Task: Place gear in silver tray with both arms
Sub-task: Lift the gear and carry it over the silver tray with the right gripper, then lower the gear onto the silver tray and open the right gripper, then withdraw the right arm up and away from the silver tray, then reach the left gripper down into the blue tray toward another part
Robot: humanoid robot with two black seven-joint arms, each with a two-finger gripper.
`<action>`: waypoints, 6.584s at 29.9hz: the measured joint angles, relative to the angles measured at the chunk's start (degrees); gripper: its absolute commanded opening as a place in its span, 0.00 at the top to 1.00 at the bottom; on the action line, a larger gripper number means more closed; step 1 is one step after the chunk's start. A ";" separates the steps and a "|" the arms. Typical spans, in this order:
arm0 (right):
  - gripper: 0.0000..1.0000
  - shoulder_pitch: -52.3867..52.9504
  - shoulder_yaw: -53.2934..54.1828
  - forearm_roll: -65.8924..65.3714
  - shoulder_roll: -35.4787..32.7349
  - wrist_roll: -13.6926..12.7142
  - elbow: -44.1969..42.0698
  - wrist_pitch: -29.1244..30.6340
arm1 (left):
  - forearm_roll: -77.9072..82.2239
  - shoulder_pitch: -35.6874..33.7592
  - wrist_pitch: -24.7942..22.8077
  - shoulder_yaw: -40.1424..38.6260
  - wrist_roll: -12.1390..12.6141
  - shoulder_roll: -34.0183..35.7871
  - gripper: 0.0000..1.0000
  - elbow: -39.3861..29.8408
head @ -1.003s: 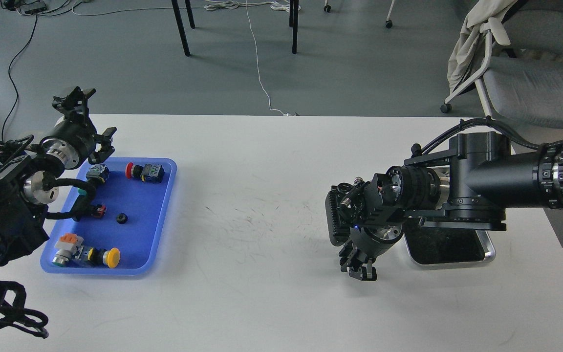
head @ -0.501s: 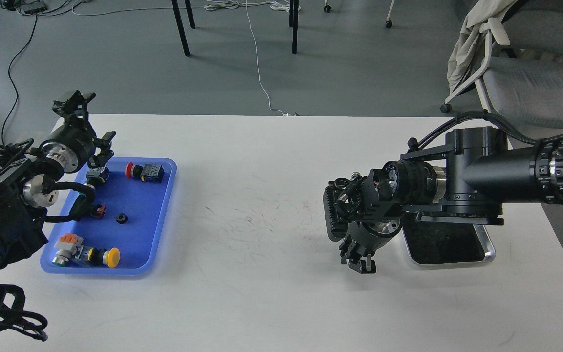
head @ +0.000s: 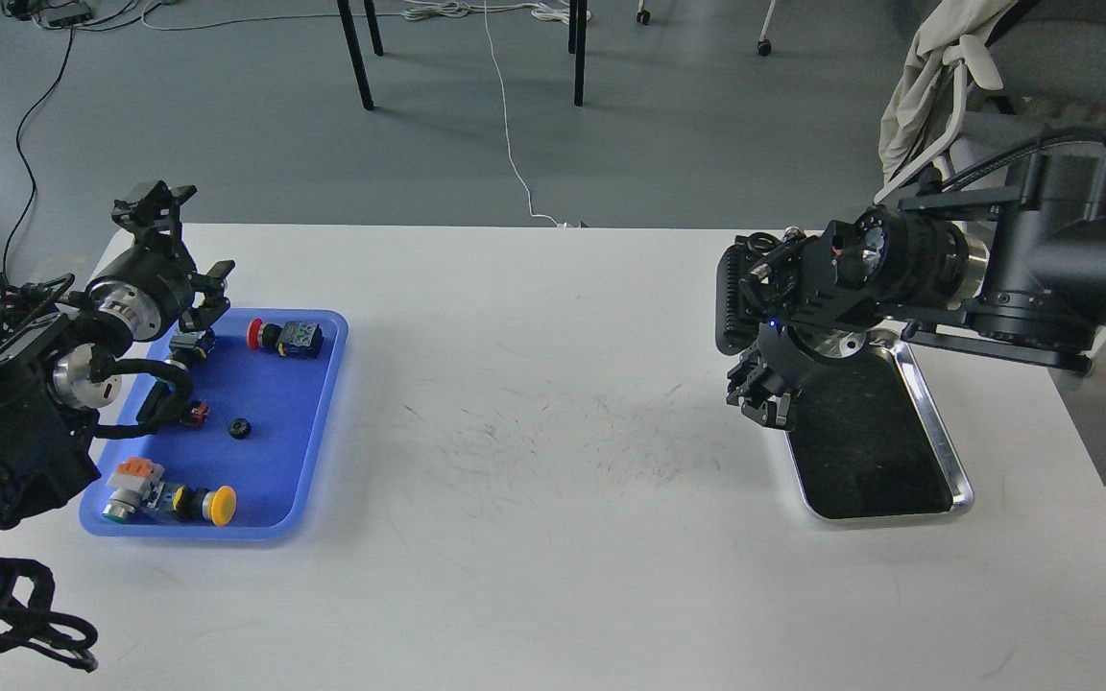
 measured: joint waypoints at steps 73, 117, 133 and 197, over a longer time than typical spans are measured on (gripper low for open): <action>0.08 -15.84 16.73 21.09 0.58 -0.01 -24.62 -5.95 | -0.08 1.88 -3.40 -0.18 -0.09 5.22 0.01 -0.03; 0.07 -27.29 44.68 91.12 -8.59 -0.01 -22.69 -14.17 | 2.21 0.13 -3.40 2.49 -2.14 12.92 0.01 -24.66; 0.04 -31.63 47.66 105.55 -7.47 -0.01 -22.20 -17.25 | 23.14 1.62 -3.40 7.45 -6.37 28.36 0.01 -50.06; 0.03 -37.14 60.13 120.31 -1.61 -5.54 -18.69 -18.91 | 96.45 13.98 26.15 11.26 -16.23 35.31 0.21 -51.86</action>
